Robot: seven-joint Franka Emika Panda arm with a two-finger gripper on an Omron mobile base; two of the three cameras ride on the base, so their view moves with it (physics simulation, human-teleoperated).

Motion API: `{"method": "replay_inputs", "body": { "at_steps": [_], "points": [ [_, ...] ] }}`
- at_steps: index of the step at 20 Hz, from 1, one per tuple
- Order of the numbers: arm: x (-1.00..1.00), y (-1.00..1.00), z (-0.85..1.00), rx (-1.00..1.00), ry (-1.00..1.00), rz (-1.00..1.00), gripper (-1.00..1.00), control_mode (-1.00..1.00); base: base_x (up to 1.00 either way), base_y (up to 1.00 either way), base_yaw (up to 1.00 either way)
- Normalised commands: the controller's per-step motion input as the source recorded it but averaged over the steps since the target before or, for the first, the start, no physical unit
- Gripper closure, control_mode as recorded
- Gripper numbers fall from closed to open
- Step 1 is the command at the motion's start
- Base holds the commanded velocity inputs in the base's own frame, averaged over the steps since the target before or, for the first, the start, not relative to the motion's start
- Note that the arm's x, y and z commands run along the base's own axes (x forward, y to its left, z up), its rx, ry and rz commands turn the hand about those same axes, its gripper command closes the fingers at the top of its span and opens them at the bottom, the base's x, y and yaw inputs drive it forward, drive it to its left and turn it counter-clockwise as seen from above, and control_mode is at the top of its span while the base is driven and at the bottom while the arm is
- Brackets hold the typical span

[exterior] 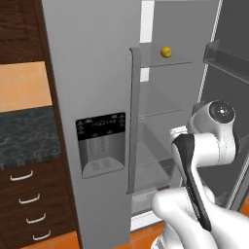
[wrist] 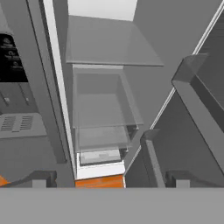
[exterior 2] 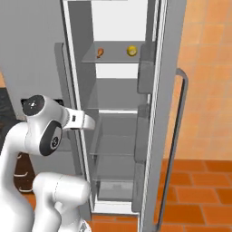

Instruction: Place one lemon and one chicken drumstick in each tupperware on the nearby counter, to pack two identical lunches.

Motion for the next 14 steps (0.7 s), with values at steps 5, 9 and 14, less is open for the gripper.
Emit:
{"method": "replay_inputs", "body": {
  "at_steps": [5, 9, 14],
  "points": [
    [0.0, 0.0, 0.0, 0.0, 0.0, 0.0, -1.0, 1.0, 0.21, -0.52, 0.02],
    [0.0, 0.0, 0.0, 0.0, 0.0, 0.0, -1.0, 1.0, 0.42, 0.0, 0.0],
    [0.0, 0.0, 0.0, 0.0, 0.0, 0.0, -1.0, 1.0, 0.71, 0.0, 0.0]
  ]
}}
